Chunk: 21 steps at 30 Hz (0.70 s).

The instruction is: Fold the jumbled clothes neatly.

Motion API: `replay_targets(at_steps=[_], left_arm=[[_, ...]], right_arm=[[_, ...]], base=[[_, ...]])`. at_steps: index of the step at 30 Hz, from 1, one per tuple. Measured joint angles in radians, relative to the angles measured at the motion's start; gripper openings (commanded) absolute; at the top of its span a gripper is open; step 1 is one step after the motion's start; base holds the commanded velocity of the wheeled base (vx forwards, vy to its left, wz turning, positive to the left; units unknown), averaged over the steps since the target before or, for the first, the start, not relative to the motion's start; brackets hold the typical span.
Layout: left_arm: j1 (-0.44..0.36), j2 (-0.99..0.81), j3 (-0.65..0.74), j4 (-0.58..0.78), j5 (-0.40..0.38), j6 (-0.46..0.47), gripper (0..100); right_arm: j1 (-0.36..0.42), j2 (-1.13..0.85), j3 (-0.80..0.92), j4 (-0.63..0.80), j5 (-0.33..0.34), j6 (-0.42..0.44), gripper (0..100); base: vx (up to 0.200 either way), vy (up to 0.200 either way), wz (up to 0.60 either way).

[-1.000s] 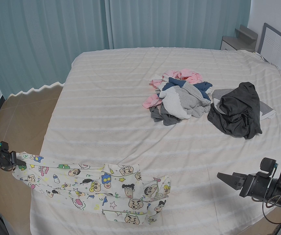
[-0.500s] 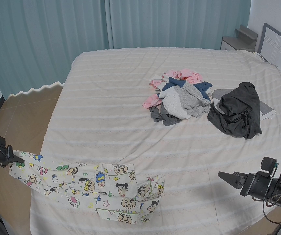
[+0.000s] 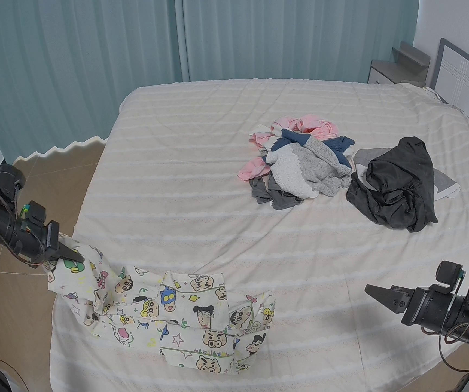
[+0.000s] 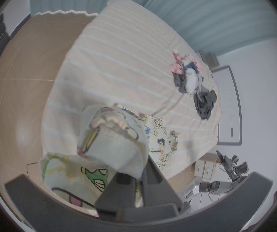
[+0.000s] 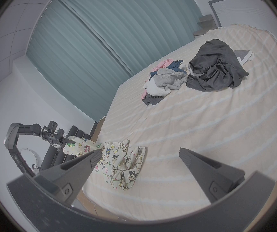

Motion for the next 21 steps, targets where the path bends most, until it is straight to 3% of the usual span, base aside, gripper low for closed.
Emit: replay_targets(at_steps=[4,15,21], left_arm=[[-0.156,-0.042,0.029,-0.043,0.052,-0.083,0],[-0.527,-0.041,0.144,-0.374,0.258,-0.342,0],[-0.649,0.018,0.163,-0.458,0.315,-0.421,0]], right_arm=[[-0.002,0.000,0.000,0.000,0.000,0.000,100],[-0.004,0.000,0.000,0.000,0.000,0.000,100],[-0.004,0.000,0.000,0.000,0.001,0.000,100]], base=[[0.000,0.000,0.00],[0.000,0.000,0.00],[0.000,0.000,0.00]])
